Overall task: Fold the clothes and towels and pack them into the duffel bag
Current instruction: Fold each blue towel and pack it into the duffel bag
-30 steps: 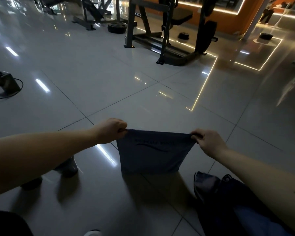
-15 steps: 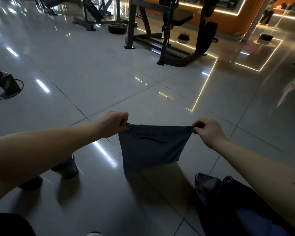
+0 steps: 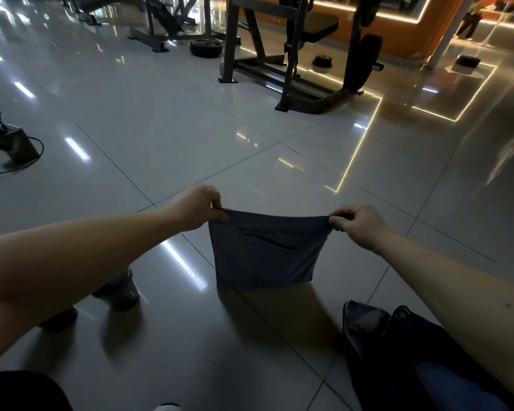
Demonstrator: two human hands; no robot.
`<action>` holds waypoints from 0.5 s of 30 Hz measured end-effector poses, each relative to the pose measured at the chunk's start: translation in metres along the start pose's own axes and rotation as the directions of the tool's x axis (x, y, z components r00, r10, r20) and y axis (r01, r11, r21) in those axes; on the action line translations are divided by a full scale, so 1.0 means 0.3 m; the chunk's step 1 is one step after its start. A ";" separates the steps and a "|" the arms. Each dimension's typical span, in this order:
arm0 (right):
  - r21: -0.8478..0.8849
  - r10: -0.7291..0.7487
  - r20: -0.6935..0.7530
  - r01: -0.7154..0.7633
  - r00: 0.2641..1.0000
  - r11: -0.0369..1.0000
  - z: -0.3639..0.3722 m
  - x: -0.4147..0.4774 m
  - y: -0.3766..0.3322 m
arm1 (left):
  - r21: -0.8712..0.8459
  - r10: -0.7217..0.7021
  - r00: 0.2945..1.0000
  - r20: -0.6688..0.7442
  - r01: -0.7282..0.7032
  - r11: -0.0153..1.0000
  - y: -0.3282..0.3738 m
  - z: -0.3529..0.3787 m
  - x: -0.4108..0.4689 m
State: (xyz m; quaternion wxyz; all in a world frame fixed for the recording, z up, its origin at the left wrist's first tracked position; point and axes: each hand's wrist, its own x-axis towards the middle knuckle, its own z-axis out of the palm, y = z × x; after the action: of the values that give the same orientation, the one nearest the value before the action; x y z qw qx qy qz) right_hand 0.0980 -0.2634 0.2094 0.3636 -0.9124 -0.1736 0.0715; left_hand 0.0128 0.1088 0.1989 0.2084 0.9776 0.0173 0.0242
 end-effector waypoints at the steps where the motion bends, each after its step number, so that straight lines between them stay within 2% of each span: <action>1: -0.009 0.007 -0.032 -0.007 0.999 1.000 0.003 0.009 -0.001 | -0.024 -0.019 1.000 0.005 0.019 1.000 0.003 -0.006 0.008; 5: -0.045 0.002 -0.169 -0.010 0.986 0.999 0.005 0.050 -0.005 | -0.131 -0.081 0.997 -0.016 0.078 0.988 0.005 -0.029 0.047; 9: 0.067 0.000 -0.272 0.019 0.962 0.998 0.014 0.089 -0.021 | -0.203 -0.106 0.989 -0.105 0.083 0.976 0.013 -0.042 0.088; 12: 0.181 0.021 -0.310 0.037 0.950 0.983 0.018 0.120 -0.023 | -0.277 -0.101 0.967 -0.235 0.034 0.960 0.024 -0.057 0.126; 15: 0.224 0.035 -0.331 0.042 0.943 0.974 0.022 0.111 -0.026 | -0.296 -0.044 0.962 -0.270 -0.039 0.954 0.026 -0.066 0.125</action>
State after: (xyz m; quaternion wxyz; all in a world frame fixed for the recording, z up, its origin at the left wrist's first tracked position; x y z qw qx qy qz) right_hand 0.1252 -0.2416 0.2098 0.4901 -0.8632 -0.1021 -0.0649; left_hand 0.0495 0.1114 0.2216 0.3492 0.9221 0.0433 0.1612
